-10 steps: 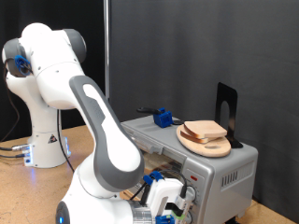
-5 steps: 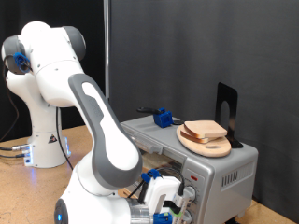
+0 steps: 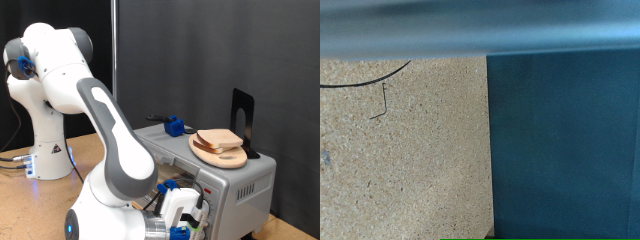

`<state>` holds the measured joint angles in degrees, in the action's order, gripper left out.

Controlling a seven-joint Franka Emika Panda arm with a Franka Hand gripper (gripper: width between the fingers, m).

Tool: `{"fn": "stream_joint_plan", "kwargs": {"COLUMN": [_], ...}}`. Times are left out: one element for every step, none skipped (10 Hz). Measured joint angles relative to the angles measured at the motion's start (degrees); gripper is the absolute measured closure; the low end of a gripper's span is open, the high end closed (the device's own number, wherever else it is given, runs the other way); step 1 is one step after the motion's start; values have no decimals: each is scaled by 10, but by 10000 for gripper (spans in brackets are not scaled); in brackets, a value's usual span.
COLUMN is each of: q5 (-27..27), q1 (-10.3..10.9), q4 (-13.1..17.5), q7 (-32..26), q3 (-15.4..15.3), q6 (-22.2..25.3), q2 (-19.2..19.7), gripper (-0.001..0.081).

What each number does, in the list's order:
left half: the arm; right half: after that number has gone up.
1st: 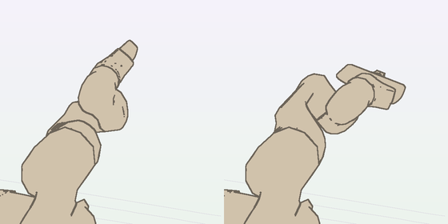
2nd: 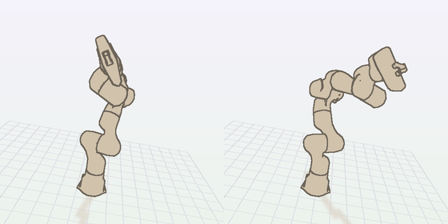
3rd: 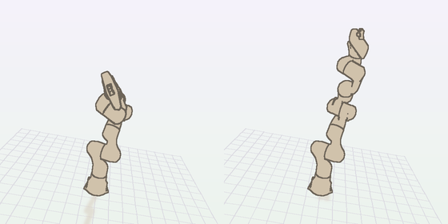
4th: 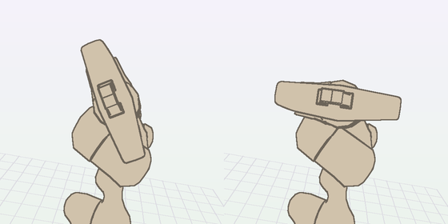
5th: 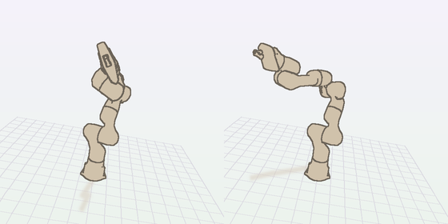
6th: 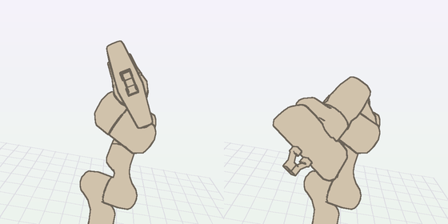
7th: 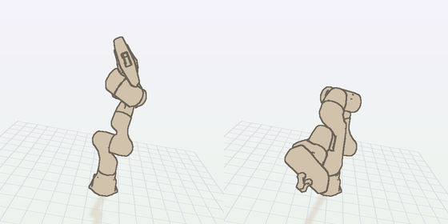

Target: Make a piece of toast with the oven

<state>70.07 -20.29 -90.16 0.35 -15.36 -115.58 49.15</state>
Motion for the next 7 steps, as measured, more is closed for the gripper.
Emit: {"fn": "stream_joint_plan", "kwargs": {"q5": [0,-2,-3,-5,-5,-4,2], "q1": [1,1,0,0,0,-1,-3], "q4": [1,1,1,1,1,1,-1], "q7": [5,7,7,7,4,-7,-35], "q3": [0,1,1,1,1,1,-1], "q6": [-2,-7,-5,-4,-3,-2,-3], "q2": [0,2,1,1,1,1,1], "gripper": [443,632,632,703,703,703,703]}}
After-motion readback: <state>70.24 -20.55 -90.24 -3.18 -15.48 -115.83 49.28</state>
